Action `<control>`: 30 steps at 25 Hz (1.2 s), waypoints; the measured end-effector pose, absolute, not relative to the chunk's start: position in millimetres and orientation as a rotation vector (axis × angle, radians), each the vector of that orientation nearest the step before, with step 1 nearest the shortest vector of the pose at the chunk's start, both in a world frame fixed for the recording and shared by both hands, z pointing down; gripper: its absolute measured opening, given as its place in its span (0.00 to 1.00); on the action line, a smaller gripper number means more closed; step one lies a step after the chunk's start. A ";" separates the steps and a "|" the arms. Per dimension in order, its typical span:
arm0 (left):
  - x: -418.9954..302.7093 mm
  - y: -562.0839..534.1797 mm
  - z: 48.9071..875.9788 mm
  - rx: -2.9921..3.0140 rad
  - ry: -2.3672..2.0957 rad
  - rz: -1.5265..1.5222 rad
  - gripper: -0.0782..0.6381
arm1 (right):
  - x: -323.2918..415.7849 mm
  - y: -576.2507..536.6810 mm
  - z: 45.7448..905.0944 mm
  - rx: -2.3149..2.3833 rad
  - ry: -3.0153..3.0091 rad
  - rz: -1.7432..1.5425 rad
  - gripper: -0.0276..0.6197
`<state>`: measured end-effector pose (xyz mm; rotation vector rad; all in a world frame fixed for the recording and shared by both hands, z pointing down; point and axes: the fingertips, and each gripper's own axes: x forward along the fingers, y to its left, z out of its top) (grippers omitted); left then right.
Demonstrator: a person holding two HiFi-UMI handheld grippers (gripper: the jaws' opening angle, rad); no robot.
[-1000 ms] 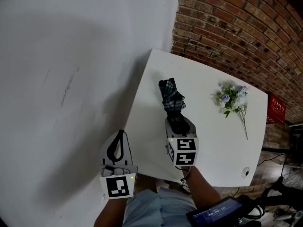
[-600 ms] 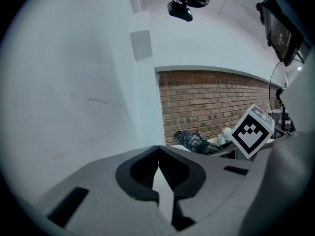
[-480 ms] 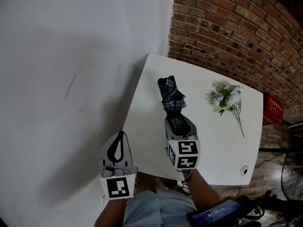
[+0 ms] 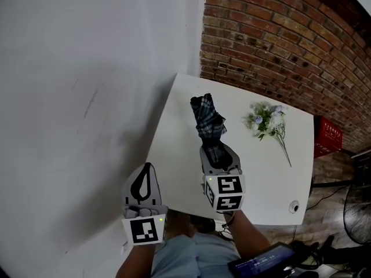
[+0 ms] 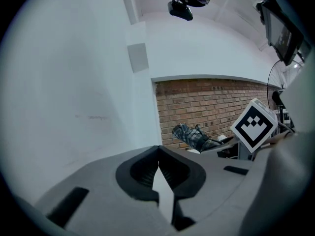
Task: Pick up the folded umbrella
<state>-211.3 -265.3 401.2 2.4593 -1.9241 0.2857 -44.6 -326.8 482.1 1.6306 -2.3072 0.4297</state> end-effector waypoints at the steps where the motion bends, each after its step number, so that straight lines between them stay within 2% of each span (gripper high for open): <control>1: -209.4 -263.2 398.4 2.461 -1.928 0.279 0.12 | -42.7 -324.4 477.9 1.632 -2.313 0.421 0.33; 30: -178.7 -192.6 320.1 2.562 -2.129 0.145 0.12 | -1.8 -246.0 381.2 1.663 -2.465 0.193 0.33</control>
